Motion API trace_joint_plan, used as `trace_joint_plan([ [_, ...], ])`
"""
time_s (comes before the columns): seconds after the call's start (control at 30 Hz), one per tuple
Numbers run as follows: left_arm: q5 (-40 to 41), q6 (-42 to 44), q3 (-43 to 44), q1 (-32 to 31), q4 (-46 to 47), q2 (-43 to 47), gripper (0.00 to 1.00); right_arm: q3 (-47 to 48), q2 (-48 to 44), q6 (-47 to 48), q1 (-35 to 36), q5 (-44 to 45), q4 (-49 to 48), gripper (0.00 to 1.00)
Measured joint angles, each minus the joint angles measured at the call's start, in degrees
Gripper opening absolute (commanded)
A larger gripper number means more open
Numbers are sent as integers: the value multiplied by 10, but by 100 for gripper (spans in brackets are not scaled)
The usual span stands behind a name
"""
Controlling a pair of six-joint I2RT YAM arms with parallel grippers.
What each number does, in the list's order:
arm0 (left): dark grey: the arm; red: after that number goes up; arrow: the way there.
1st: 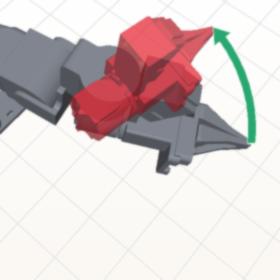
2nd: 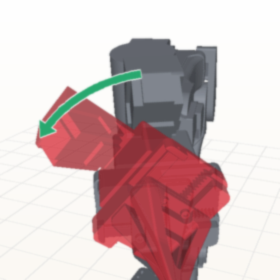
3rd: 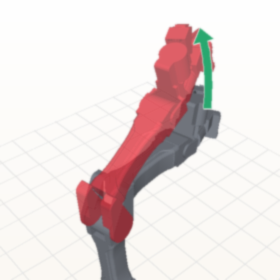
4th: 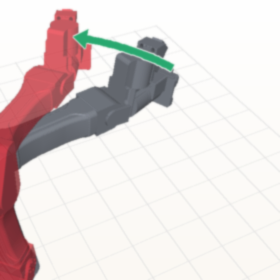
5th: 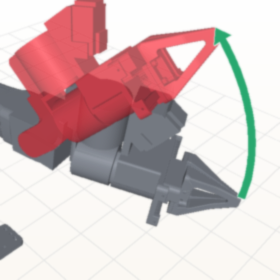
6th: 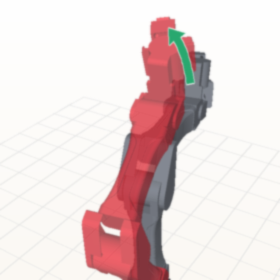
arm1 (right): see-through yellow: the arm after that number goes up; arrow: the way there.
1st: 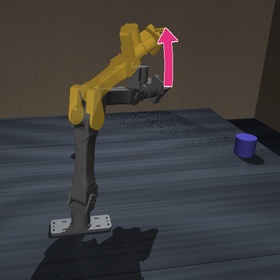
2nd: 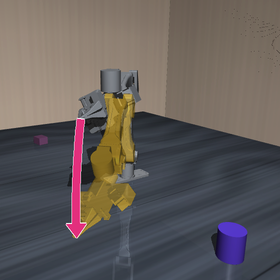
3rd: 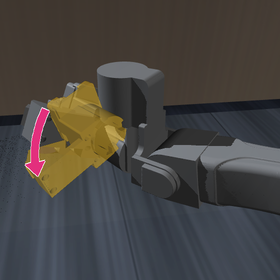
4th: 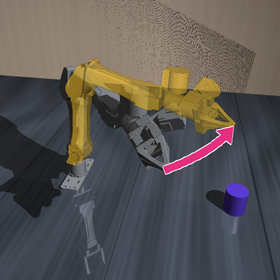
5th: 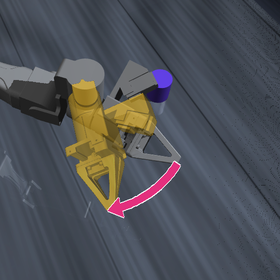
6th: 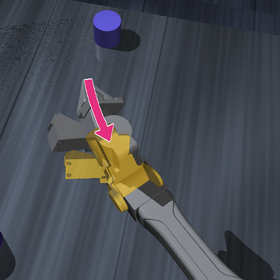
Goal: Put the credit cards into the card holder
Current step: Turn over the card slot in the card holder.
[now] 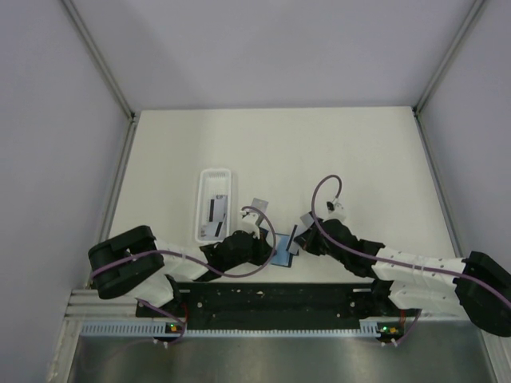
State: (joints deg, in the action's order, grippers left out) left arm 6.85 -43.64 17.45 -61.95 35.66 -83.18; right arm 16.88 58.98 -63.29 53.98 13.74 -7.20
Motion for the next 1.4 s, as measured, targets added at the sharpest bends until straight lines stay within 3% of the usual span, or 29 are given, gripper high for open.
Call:
trace_joint_plan([
  [1.4,-7,0,-5,5,9,0,0,-4,-21,-15,0,2,34,0],
])
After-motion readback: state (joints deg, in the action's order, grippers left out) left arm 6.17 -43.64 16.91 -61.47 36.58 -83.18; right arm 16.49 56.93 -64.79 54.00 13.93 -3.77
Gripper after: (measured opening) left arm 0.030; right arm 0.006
